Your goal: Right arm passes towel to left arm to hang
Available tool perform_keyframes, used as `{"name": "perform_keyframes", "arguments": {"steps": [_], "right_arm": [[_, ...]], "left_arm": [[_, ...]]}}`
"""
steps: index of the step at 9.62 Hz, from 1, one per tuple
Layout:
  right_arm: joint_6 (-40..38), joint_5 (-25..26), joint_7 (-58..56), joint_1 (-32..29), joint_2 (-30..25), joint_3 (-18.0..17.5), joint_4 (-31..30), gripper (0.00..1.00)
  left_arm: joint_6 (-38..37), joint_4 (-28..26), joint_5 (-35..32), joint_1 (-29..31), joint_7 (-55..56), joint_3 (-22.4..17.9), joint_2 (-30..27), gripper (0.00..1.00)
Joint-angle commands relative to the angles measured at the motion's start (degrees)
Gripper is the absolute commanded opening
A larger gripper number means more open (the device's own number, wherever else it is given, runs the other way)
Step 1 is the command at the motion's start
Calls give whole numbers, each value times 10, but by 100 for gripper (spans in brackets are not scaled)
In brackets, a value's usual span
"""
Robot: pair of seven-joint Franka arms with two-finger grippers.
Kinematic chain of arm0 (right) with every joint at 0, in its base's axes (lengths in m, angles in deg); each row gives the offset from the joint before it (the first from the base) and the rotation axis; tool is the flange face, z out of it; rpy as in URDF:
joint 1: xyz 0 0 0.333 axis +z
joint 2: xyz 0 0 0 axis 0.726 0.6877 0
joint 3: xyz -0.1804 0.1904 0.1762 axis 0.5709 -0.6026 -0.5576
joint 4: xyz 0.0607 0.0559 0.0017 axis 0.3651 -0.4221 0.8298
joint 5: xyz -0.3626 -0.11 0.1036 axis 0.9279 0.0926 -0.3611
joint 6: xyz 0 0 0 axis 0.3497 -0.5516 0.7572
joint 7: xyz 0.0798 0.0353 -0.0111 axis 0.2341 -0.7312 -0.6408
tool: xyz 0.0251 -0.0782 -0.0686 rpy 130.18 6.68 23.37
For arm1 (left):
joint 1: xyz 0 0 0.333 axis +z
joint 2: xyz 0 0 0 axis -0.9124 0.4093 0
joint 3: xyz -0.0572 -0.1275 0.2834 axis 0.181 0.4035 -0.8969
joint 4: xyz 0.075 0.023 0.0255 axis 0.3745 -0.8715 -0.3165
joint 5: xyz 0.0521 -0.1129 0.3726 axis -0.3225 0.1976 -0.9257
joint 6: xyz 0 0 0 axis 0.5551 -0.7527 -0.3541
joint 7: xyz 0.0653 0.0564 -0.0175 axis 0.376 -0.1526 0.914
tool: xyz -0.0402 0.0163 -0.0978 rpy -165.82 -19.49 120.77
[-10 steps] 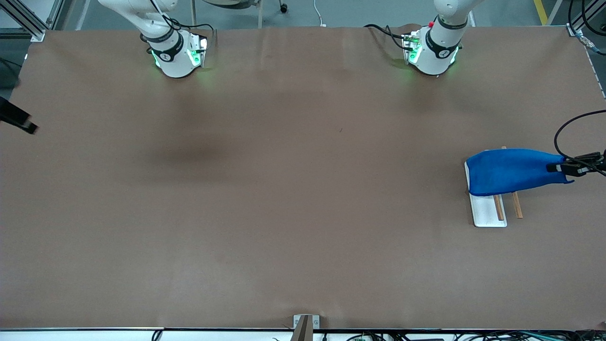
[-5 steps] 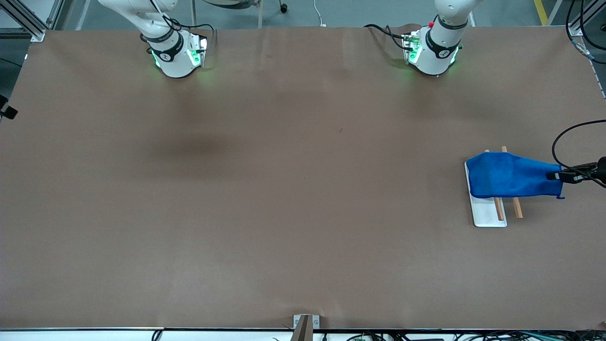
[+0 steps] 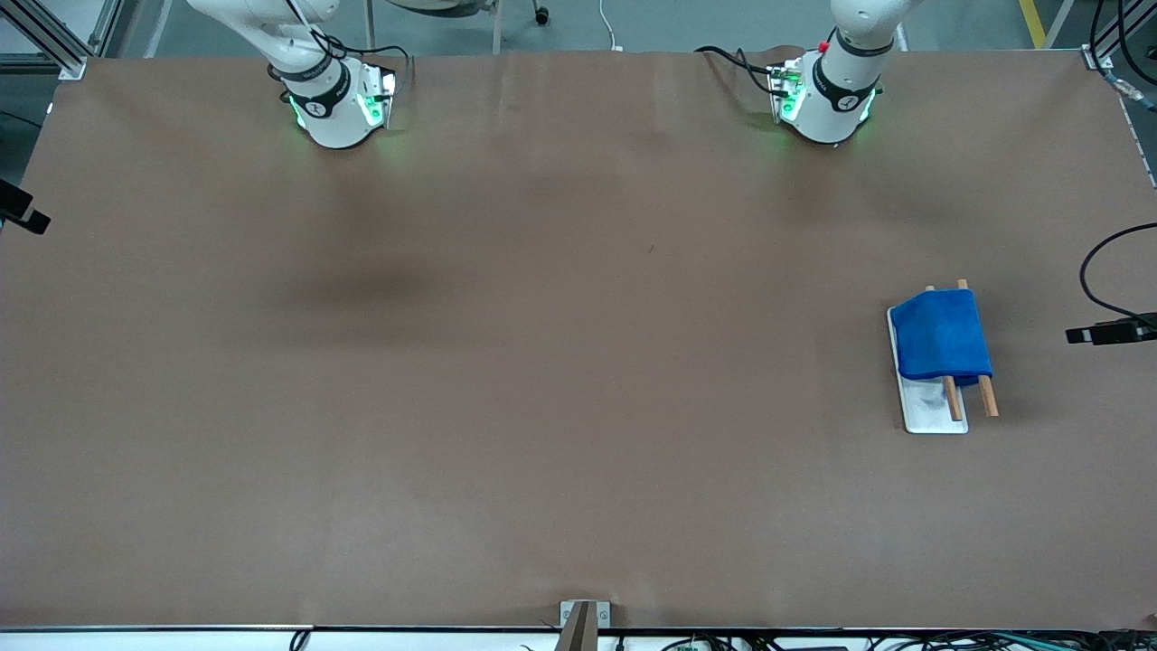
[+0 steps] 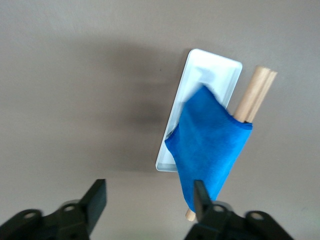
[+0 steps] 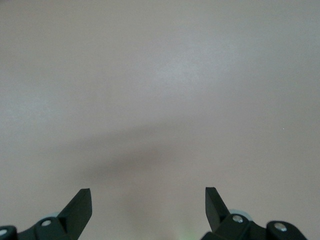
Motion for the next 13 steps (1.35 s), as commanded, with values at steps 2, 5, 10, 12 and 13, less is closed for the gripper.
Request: {"name": "perform_keyframes", "arguments": {"steps": [2, 5, 10, 12, 13], "right_arm": [[-2, 5, -6, -1, -8, -2, 6, 100], [17, 18, -3, 7, -9, -6, -6, 100], [14, 19, -7, 6, -9, -8, -6, 100], [13, 19, -7, 4, -9, -9, -5, 100], [12, 19, -6, 7, -9, -9, -5, 100]], "left_arm": [[-22, -10, -24, -20, 192, 85, -86, 100], [-39, -7, -60, -20, 250, 175, -148, 100], [-64, -7, -105, -20, 235, 253, -245, 100], [-64, -41, -102, -119, 225, 169, -299, 100], [-64, -63, -86, -201, 217, 85, -314, 100]]}}
